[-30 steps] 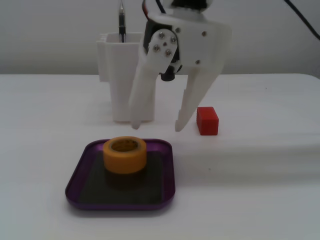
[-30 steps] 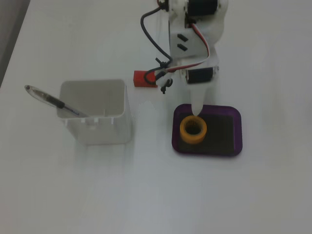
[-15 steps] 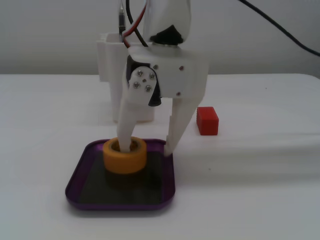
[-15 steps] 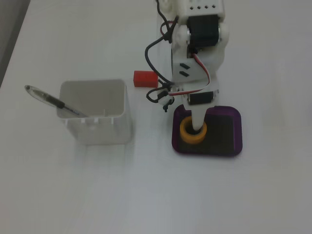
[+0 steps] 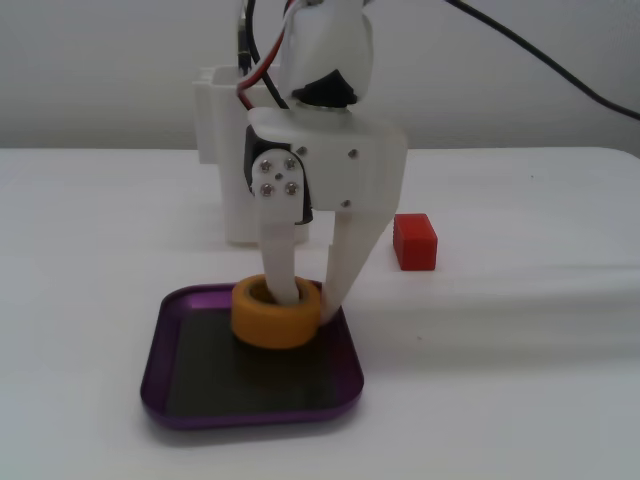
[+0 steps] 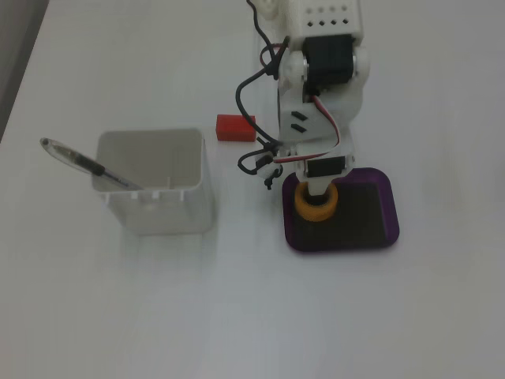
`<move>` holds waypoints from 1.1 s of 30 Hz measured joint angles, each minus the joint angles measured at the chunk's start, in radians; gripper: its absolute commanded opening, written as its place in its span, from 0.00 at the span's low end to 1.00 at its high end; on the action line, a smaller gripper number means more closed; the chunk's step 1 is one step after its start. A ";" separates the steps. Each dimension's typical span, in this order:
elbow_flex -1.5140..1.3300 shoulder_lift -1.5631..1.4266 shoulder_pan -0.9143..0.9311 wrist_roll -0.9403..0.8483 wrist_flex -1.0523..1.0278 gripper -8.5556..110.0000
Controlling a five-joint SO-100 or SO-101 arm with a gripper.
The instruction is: Remove the yellow tape from the box.
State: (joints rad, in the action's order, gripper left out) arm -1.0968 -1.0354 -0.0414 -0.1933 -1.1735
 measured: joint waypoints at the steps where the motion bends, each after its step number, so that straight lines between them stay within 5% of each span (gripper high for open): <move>1: 0.012 0.002 0.000 0.000 -0.002 0.07; 16: 0.723 -0.014 0.049 0.055 -0.522 0.07; 24: 0.262 -0.256 0.103 0.078 -0.492 0.07; 33: -0.449 -0.667 0.100 0.078 -0.175 0.07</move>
State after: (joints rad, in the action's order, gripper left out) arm -1.5463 -1.7027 0.0583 -0.1150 -1.3484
